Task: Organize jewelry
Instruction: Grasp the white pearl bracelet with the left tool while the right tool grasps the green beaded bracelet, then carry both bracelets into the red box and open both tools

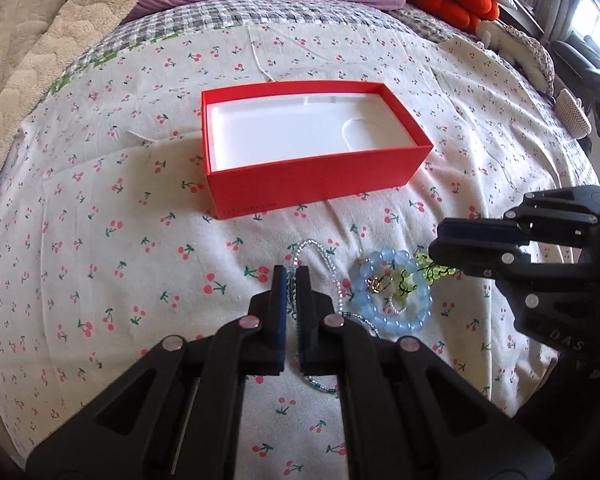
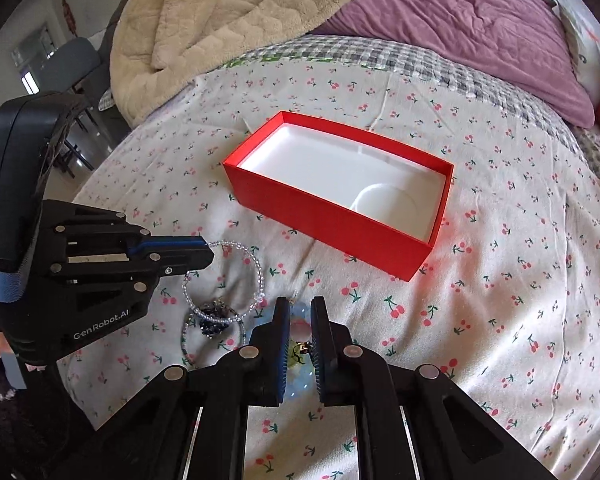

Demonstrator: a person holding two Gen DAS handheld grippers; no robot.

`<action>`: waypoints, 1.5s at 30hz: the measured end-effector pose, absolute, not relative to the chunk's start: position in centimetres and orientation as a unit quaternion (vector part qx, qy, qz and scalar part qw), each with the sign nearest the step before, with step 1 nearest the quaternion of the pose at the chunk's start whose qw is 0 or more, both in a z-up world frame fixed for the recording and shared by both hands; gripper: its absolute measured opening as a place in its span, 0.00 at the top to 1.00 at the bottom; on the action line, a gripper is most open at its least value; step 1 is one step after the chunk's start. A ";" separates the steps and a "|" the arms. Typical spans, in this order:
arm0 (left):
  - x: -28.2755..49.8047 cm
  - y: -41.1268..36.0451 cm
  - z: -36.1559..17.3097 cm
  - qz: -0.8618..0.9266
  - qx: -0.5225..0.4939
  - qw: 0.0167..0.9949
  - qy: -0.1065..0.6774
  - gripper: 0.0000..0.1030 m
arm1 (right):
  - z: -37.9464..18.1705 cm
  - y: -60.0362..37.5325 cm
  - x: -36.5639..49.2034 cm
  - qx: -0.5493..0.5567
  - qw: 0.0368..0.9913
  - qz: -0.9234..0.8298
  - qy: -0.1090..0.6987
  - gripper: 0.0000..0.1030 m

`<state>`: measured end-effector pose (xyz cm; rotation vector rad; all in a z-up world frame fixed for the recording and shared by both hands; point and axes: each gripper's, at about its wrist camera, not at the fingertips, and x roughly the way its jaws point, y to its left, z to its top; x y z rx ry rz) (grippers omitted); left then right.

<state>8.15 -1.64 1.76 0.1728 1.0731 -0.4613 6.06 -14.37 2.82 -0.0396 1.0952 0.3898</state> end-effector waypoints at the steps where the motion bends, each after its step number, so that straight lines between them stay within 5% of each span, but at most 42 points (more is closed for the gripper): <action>1: 8.1 -1.6 1.9 -0.216 0.078 0.832 0.506 0.95 | 2.7 -14.4 6.2 -0.015 0.833 0.183 0.522 0.89; 9: 8.1 -1.7 1.9 -0.207 0.073 0.834 0.507 0.95 | 1.1 -16.2 7.6 0.031 0.814 0.162 0.558 0.81; 10: 8.0 -1.7 1.9 -0.206 0.074 0.833 0.508 0.95 | 1.1 -16.4 7.7 0.039 0.812 0.162 0.560 0.75; 13: 7.9 -1.7 1.6 -0.204 0.078 0.832 0.510 0.95 | 0.9 -17.5 7.2 0.061 0.810 0.155 0.562 0.34; 19: 7.7 -1.6 1.6 -0.205 0.079 0.830 0.513 0.95 | -0.7 -18.0 6.6 0.093 0.785 0.163 0.590 0.34; 22: 7.7 -1.5 1.5 -0.204 0.079 0.830 0.514 0.95 | -2.3 -17.8 6.8 0.103 0.771 0.152 0.610 0.38; 25: 7.8 -1.3 1.3 -0.202 0.073 0.828 0.518 0.95 | -3.2 -17.9 6.9 0.114 0.758 0.155 0.623 0.75; 27: 7.8 -1.2 1.3 -0.198 0.071 0.829 0.518 0.95 | -2.8 -18.0 6.9 0.117 0.761 0.156 0.618 0.76; 29: 7.8 -1.0 1.5 -0.197 0.068 0.831 0.517 0.95 | -1.9 -18.1 6.6 0.115 0.771 0.161 0.605 0.97; 45: 7.1 0.6 4.9 -0.193 0.030 0.852 0.486 0.95 | 6.2 -18.4 5.0 0.111 0.839 0.169 0.505 0.97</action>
